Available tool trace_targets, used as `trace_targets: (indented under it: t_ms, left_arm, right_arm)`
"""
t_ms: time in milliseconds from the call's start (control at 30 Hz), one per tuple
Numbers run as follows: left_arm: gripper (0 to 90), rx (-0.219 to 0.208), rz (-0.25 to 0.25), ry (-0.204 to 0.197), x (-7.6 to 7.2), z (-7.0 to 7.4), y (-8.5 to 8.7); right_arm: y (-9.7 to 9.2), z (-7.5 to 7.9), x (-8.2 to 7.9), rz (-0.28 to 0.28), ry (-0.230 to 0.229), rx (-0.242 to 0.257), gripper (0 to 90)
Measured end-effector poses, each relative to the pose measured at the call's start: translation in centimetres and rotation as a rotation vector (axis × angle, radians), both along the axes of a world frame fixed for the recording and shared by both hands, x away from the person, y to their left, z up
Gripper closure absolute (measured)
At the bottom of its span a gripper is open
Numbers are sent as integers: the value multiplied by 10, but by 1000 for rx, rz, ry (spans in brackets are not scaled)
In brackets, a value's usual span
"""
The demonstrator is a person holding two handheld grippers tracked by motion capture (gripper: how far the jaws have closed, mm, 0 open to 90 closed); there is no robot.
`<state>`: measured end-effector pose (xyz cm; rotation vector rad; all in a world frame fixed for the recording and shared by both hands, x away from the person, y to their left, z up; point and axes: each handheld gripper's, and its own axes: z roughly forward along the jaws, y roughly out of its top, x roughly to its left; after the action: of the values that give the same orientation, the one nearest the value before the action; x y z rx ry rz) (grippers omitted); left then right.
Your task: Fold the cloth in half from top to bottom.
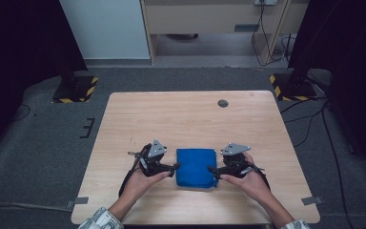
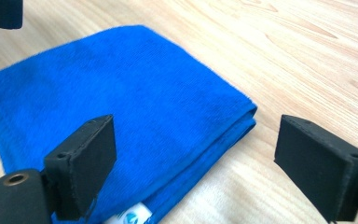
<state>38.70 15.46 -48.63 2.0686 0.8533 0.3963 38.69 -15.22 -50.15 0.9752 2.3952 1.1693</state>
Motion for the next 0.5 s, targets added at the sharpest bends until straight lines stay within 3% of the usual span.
trace_targets:
  t_ms: [133,500]
  left_arm:
    - [85,-14,45,20,10,2,13]
    - [66,-37,113,19,21,9,41]
  right_arm:
    - [-1,2,9,-33,12,10,113]
    - [-7,13,23,-71,-5,11,108]
